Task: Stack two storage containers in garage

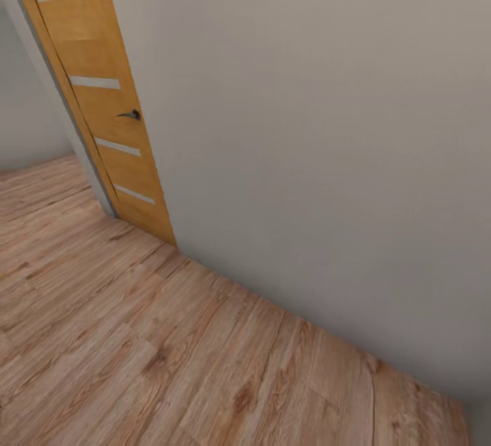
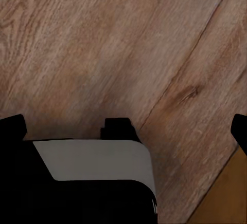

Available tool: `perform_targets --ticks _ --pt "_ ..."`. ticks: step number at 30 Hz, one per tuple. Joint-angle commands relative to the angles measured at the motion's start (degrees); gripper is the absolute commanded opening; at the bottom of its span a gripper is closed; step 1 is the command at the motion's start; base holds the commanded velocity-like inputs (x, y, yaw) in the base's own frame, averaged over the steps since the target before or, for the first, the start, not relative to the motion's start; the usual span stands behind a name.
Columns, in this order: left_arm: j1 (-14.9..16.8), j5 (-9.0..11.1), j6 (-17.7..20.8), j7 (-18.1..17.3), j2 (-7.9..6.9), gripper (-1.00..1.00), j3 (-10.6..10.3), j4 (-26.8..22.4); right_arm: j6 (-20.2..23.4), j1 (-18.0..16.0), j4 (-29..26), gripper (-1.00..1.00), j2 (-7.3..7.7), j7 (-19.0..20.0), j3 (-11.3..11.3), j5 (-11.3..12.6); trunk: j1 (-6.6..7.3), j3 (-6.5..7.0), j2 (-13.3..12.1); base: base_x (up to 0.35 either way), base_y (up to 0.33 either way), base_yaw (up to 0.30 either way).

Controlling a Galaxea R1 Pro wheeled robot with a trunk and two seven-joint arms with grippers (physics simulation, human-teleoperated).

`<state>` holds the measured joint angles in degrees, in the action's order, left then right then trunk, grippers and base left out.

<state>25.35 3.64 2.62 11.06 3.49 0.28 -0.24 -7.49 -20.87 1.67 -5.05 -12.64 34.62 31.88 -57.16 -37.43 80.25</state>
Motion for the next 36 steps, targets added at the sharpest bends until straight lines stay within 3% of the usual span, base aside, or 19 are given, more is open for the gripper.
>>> perform_targets --ticks 1,36 --pt "0.03 0.38 0.19 0.14 0.02 1.0 -0.01 -0.03 -0.33 -0.05 0.18 1.0 -0.05 -0.02 0.5 0.55 -0.03 -0.05 0.02 0.322 0.0 0.27" --pt "0.04 0.4 0.11 0.31 -0.07 1.0 -0.01 -0.03 -0.33 -0.05 0.18 1.0 -0.05 -0.02 0.54 0.38 -0.03 -0.05 0.02 0.315 0.0 0.27"
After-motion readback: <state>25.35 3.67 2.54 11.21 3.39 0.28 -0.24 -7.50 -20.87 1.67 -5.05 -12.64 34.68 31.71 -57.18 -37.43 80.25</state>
